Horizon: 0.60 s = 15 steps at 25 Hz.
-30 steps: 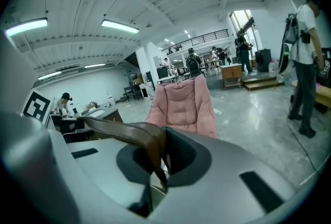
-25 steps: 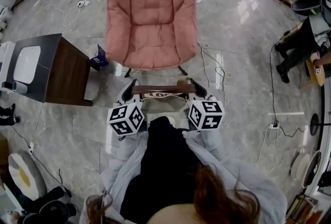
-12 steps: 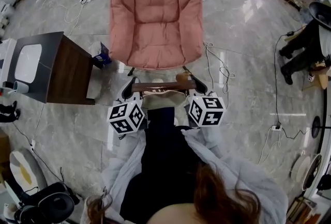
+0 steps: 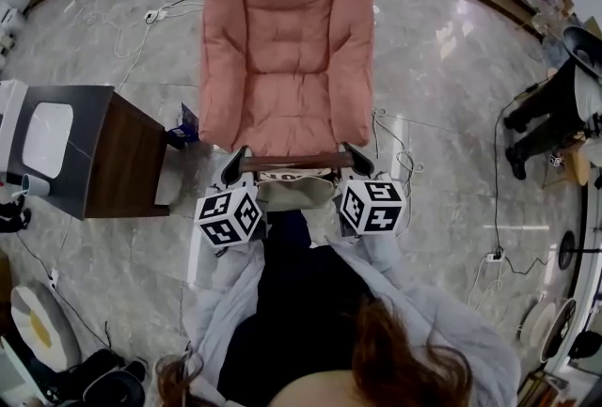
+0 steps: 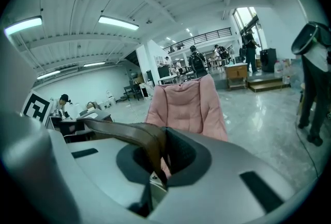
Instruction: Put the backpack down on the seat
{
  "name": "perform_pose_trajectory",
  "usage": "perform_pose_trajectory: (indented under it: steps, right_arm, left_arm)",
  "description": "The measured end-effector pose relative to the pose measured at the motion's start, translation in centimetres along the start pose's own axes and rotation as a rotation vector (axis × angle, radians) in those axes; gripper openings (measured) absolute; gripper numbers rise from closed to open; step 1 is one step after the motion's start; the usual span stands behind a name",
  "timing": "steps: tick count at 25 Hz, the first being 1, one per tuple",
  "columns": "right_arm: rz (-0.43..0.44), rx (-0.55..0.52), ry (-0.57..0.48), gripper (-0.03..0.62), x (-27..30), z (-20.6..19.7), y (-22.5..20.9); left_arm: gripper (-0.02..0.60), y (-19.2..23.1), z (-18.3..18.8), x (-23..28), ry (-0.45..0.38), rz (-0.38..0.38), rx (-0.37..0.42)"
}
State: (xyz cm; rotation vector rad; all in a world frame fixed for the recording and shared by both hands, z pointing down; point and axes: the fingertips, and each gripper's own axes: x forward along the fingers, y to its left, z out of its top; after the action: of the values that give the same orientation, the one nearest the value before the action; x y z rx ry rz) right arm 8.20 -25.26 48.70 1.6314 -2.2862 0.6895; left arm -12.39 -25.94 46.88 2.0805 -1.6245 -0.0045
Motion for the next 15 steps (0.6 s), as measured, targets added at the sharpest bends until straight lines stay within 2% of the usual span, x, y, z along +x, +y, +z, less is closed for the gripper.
perform_pose_trajectory:
  steps: [6,15]
  right_arm:
    - [-0.016,0.008,-0.027,0.008,3.3,3.7,-1.1]
    - [-0.038,0.027,-0.031,0.008,7.9,7.0,-1.6]
  left_arm:
    - [0.014,0.2,2.9,4.3,-0.006,-0.029,0.015]
    - [0.014,1.6,6.3,9.6,0.003,-0.064,0.032]
